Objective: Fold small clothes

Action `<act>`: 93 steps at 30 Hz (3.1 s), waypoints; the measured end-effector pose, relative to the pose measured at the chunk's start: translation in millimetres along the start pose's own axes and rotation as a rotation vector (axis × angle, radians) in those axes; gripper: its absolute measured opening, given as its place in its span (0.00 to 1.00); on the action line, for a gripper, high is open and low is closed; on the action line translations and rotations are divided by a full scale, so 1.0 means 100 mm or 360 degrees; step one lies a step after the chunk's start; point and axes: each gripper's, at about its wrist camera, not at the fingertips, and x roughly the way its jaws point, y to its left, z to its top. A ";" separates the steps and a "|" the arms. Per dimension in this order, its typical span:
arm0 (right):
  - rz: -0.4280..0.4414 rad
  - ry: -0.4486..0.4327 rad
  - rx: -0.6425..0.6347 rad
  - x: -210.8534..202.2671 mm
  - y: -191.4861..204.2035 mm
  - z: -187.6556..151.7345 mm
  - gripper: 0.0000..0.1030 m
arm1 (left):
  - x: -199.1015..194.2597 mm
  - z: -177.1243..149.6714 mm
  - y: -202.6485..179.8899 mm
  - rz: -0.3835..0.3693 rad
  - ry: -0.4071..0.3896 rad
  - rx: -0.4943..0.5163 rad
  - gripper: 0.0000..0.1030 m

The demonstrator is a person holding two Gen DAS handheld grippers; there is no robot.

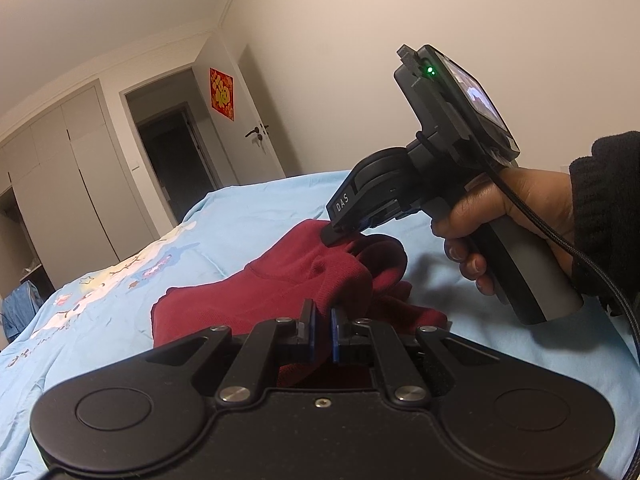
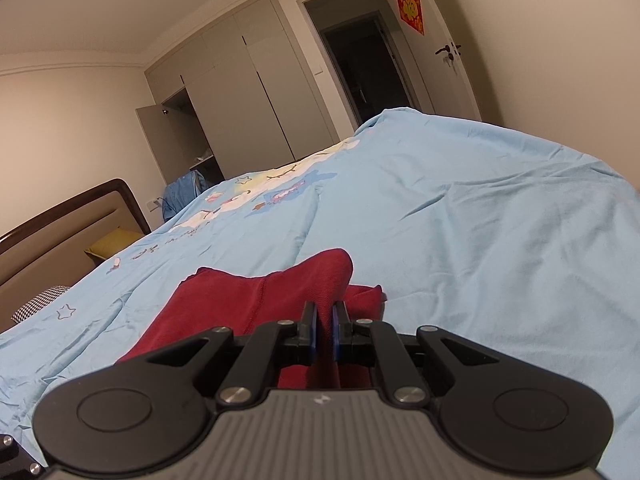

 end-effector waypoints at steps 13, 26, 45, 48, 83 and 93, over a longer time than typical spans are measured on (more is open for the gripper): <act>-0.0081 0.0071 0.0027 0.10 -0.04 -0.06 0.17 | 0.03 0.09 0.17 -0.0117 0.0064 -0.0195 0.16; -0.0178 0.0202 -0.0326 -0.10 0.10 -0.25 0.64 | -0.17 0.18 0.87 0.0067 0.0015 -0.0660 0.89; -0.0372 -0.0080 -0.0372 -0.67 0.31 -0.38 0.99 | 0.14 -0.61 1.27 0.0290 0.0428 -0.1236 0.96; -0.0295 -0.0122 -0.0343 -0.60 0.44 -0.31 1.00 | 0.15 -0.62 1.24 0.0293 0.0424 -0.1224 0.96; -0.0399 -0.0108 -0.0393 -0.22 0.38 -0.98 1.00 | 1.17 -0.56 1.80 0.0401 0.0488 -0.1195 1.00; -0.0404 -0.0133 -0.0398 -0.24 0.40 -1.04 1.00 | 1.11 -0.74 1.72 0.0412 0.0364 -0.1200 1.00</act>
